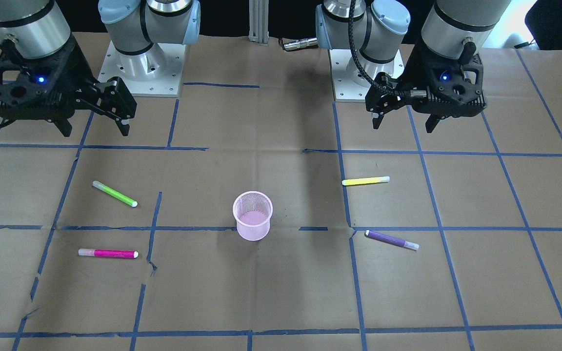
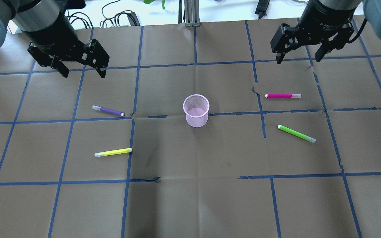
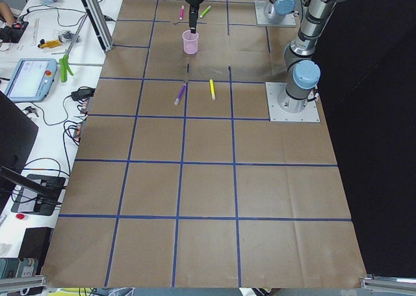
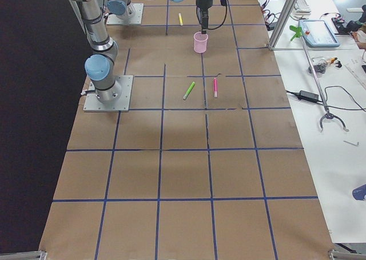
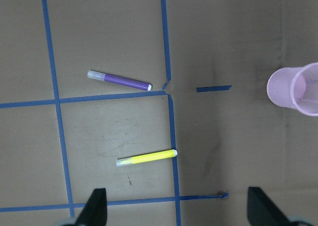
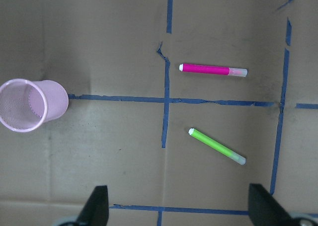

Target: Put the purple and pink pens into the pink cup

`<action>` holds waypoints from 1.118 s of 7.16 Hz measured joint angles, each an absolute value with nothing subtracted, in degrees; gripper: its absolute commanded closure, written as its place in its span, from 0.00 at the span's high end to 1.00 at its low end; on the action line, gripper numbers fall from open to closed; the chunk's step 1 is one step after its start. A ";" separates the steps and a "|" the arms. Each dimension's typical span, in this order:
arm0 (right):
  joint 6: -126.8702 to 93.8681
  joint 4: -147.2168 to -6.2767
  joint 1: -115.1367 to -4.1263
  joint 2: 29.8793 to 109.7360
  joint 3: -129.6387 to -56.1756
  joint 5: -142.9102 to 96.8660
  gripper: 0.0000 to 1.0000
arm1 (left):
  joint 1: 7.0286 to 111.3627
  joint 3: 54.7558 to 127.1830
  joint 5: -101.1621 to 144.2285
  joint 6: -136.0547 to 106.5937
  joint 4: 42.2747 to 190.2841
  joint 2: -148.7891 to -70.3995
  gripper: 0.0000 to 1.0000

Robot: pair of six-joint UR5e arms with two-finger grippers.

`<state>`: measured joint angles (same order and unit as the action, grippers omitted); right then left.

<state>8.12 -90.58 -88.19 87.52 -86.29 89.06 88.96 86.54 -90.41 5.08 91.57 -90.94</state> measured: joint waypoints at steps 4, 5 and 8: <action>32.92 -95.95 -87.71 84.38 -88.00 89.46 1.00 | 86.30 86.49 -96.77 -16.14 91.20 -91.99 0.99; 36.80 -97.02 -87.70 83.26 -88.63 89.44 1.00 | 85.00 86.52 -97.04 -25.31 91.19 -91.99 0.99; 56.07 -106.46 -86.84 76.83 -93.52 89.49 1.00 | 81.12 86.86 -90.62 -49.52 90.16 -91.62 0.99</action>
<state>56.07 -106.46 -86.84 76.83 -93.52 89.49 81.12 86.86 -90.62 -49.52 90.16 -91.62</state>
